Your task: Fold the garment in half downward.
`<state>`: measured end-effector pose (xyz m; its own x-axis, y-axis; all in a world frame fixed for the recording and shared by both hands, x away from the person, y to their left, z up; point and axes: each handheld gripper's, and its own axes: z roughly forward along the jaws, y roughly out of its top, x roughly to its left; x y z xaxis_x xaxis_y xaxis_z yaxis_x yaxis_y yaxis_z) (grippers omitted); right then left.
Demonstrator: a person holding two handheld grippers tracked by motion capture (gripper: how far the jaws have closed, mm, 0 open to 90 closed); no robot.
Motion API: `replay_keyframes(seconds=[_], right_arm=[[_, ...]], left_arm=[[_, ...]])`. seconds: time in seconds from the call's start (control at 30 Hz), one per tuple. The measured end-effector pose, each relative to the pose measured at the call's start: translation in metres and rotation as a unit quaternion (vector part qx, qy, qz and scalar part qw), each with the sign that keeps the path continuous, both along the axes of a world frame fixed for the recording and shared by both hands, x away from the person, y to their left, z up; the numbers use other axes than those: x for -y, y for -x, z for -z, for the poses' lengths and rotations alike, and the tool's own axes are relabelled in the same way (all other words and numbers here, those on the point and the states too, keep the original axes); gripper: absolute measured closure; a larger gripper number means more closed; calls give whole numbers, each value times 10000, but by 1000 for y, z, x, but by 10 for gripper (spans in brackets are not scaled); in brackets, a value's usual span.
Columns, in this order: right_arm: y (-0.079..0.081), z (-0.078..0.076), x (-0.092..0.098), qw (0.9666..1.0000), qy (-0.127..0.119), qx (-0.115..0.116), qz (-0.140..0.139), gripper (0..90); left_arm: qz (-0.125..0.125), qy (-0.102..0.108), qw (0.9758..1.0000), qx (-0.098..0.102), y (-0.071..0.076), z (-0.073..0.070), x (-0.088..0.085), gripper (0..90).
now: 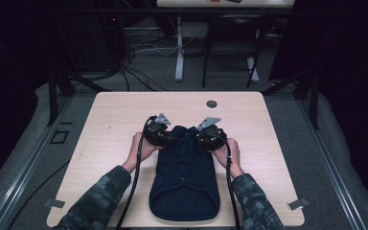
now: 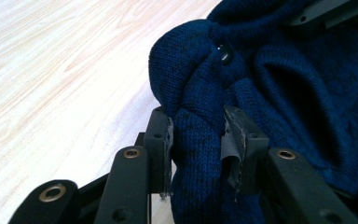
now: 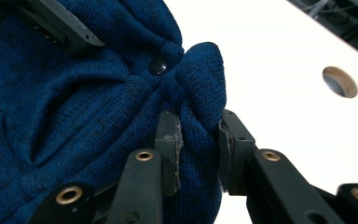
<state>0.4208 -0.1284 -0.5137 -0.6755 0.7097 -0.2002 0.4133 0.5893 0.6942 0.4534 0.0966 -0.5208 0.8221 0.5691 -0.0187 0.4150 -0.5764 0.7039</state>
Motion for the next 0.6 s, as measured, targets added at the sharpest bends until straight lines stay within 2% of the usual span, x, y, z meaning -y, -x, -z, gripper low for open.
replay_keyframes(seconds=[0.13,0.27,0.4,0.6], right_arm=[[5,-3,-5,9997,158,182,-88,727],[8,-7,-8,9988,284,373,-139,729],[12,-9,-9,9983,216,514,-168,737],[16,-9,-9,9974,273,627,-219,740]], left_arm=[[90,-7,9999,81,3,-6,1,657],[123,75,9998,99,6,-13,3,657],[285,29,9996,29,8,-17,7,633],[350,-30,9993,107,12,-20,9,651]])
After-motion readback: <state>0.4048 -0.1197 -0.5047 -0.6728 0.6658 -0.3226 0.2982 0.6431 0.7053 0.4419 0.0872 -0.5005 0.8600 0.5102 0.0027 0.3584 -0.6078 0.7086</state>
